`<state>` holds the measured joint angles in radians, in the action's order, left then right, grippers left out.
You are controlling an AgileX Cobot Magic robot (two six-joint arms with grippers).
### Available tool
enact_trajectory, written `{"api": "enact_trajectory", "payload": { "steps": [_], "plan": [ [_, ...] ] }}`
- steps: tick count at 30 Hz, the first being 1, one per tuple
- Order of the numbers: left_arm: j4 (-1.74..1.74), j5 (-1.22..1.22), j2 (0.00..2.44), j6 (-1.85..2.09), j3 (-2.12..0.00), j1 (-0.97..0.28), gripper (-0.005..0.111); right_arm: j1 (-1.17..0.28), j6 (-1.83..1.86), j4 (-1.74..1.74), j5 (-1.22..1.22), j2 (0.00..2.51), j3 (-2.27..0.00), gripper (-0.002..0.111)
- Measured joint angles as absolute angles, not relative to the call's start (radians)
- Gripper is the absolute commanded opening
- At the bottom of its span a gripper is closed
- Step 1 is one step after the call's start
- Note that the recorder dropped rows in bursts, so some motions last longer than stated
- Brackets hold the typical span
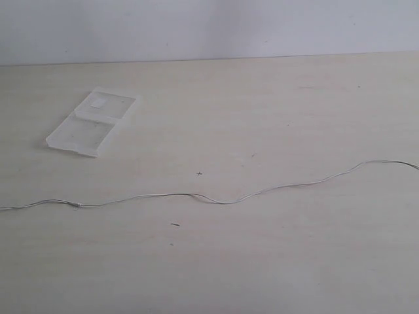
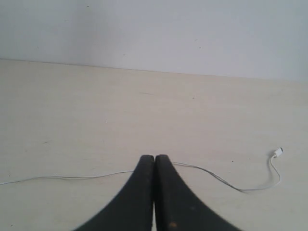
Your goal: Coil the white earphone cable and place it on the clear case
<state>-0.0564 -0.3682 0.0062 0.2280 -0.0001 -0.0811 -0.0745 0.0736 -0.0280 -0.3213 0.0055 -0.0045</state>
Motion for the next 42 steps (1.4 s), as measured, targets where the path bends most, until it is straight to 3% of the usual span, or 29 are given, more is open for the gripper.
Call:
{"api": "enact_trajectory", "payload": {
  "steps": [8, 20, 31, 38, 42],
  "plan": [
    [-0.056, -0.356, 0.006, 0.228, 0.000, -0.081, 0.000, -0.074, 0.074, -0.028, -0.321, 0.006, -0.005, 0.000],
    [-0.060, 0.000, 0.006, 0.209, 0.000, -0.081, 0.000, -0.074, 0.074, -0.028, -0.321, 0.006, -0.005, 0.000],
    [-0.084, 0.086, 0.006, -0.279, 0.001, -0.081, 0.000, -0.074, 0.074, -0.028, -0.321, 0.006, -0.005, 0.000],
    [-0.139, 0.592, 0.005, -0.406, -0.014, -0.081, 0.000, -0.074, 0.074, -0.028, -0.321, 0.006, -0.005, 0.000],
    [-0.201, 0.707, 0.080, -0.354, -0.142, -0.081, 0.000, -0.074, 0.074, -0.028, -0.321, 0.006, -0.005, 0.000]
  ]
}}
